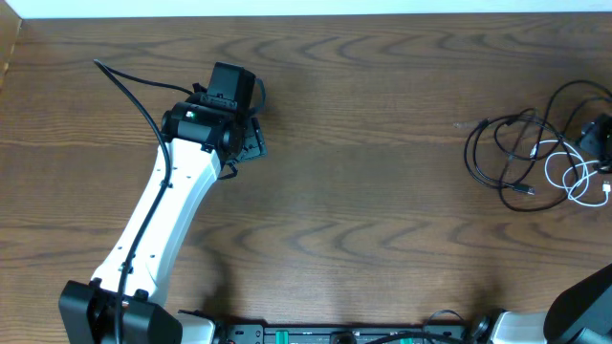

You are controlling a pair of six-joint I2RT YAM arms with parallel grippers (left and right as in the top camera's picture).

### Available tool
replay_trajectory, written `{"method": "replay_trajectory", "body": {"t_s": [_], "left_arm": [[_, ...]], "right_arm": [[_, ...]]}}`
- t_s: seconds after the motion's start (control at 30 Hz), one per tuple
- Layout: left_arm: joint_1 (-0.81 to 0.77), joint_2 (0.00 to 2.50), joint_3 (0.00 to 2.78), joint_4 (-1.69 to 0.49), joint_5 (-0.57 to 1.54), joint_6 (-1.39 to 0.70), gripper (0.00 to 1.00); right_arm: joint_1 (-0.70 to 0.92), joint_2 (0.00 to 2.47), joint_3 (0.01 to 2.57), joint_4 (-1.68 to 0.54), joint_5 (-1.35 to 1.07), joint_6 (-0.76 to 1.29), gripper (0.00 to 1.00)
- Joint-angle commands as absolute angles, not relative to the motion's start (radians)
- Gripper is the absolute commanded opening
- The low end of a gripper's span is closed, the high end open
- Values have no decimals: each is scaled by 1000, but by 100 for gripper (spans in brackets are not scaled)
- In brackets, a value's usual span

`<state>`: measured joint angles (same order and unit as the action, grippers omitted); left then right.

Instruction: Untangle cables

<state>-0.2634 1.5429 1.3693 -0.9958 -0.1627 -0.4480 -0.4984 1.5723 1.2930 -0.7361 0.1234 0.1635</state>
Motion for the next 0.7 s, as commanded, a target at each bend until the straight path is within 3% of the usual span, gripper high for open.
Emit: {"method": "replay_trajectory", "body": {"t_s": [0.0,0.1,0.33,0.4,0.53,0.67], "left_arm": [[-262,1539,1376,-994,-166,-447,81],[-262,1539,1375,-975,-165,-446,81],[-278,1539,1376,-933,-165,-321,86],[-290,1539,1376,-940,-165,-287,90],[-291,1539,1376,-1045,-165,-292,94],[-289,1539,1375,-1208,-165,-440,94]], "right_arm": [[-485,1559,1309,-745,-189,55,79],[-454,1559,1309,-801,-357,-55,81],[-326,1559,1309,-952,-379,-158,87],[-279,1559,1309,-1016,-364,-166,99],[-238,1557,1309,-1097,-303,-150,99],[-215,1533,1307,-1178,-269,-142,99]]}}
